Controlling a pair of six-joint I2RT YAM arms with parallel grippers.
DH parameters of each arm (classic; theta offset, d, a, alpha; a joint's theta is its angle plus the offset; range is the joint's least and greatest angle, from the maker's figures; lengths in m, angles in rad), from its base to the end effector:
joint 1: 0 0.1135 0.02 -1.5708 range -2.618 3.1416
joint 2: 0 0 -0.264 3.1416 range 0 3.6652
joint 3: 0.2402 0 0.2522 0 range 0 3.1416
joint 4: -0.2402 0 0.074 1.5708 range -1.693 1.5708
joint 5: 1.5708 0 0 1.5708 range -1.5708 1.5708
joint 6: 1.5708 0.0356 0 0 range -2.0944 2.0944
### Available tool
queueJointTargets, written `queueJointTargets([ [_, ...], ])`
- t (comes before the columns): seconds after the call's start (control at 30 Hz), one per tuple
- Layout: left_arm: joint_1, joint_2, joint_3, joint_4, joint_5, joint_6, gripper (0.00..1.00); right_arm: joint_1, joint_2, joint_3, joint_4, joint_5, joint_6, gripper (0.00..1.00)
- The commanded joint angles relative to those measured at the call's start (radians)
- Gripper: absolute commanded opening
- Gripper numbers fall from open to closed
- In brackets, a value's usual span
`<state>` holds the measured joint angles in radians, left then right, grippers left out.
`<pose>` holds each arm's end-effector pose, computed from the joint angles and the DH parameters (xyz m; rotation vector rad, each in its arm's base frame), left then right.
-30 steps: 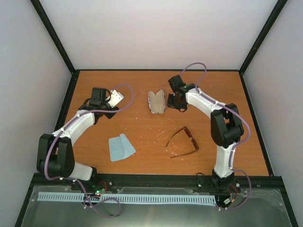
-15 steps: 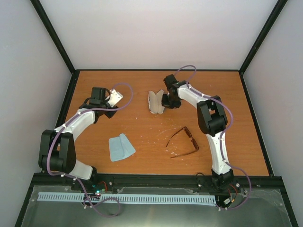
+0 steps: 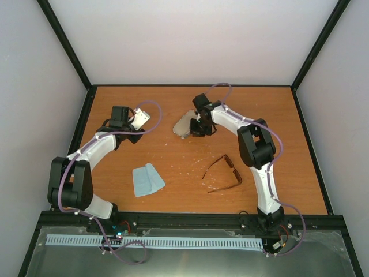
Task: Organize the sunglasses
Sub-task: Adjust the sunglasses case at the center of the board.
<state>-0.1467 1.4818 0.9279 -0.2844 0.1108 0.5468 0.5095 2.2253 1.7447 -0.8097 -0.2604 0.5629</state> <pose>0.3057 -0.0491 0.2173 0.8645 2.2421 0.0525 0.3933 0.2302 0.1587 0.0245 2.9840 0.5510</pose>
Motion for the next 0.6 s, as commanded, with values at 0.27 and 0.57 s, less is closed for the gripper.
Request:
queueJointTargets([
  [0.27, 0.009, -0.017, 0.027, 0.012, 0.035, -0.011, 0.51, 0.061, 0.085, 0.18, -0.032, -0.095, 0.0, 0.06],
  [0.57, 0.011, -0.068, -0.008, -0.017, 0.042, 0.002, 0.51, 0.082, -0.181, 0.015, -0.112, -0.215, -0.046, 0.08],
])
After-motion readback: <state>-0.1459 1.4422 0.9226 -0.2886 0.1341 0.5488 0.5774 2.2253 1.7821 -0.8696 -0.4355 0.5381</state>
